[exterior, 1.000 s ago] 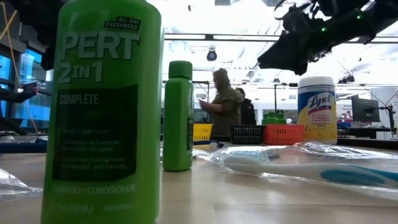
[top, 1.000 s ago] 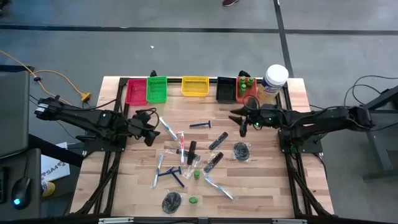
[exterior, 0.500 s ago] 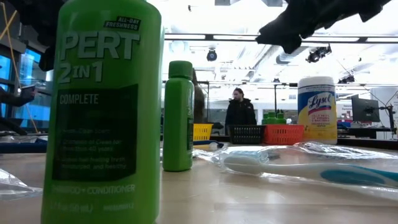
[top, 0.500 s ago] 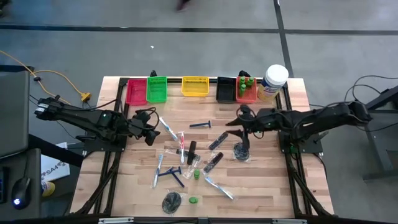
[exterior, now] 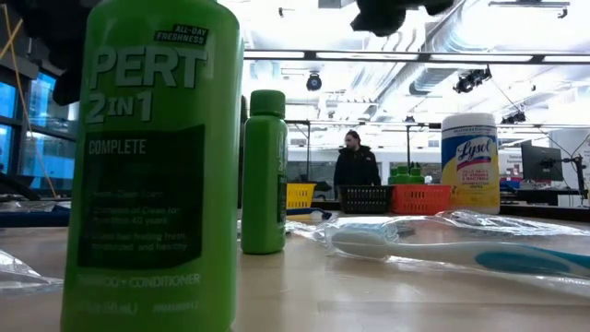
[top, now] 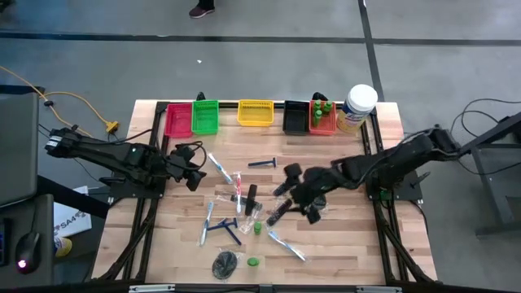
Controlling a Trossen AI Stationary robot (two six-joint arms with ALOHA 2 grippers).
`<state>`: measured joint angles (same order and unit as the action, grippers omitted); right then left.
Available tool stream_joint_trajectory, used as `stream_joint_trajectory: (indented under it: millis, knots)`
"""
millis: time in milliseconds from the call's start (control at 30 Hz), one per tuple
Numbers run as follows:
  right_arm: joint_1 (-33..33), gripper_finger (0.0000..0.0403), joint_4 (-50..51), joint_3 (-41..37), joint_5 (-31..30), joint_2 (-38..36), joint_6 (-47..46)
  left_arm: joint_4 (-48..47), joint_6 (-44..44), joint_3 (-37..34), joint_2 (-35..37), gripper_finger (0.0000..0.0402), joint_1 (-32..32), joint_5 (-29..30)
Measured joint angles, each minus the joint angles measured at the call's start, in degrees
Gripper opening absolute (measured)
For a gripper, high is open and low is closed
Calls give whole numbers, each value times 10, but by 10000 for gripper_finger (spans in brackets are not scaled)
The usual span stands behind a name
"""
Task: Pick & Place Travel size toiletries
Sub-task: Put the green shampoo bottle into the orange bin
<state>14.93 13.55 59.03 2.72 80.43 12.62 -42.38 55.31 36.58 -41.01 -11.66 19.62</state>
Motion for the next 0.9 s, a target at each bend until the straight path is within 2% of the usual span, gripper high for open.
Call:
stream_joint_trajectory:
  millis: [233,500,667,900]
  knots:
    - [20,253,42,133,-8,124,42,-47,-23,0,39,193,0,4]
    - [20,252,145,253,37,235,118,-79,-27,0,81,193,0,7]
    - [20,252,160,290,39,271,185,-95,-30,0,97,193,0,7]
    - [22,252,164,296,49,311,251,-102,-30,0,106,193,0,7]
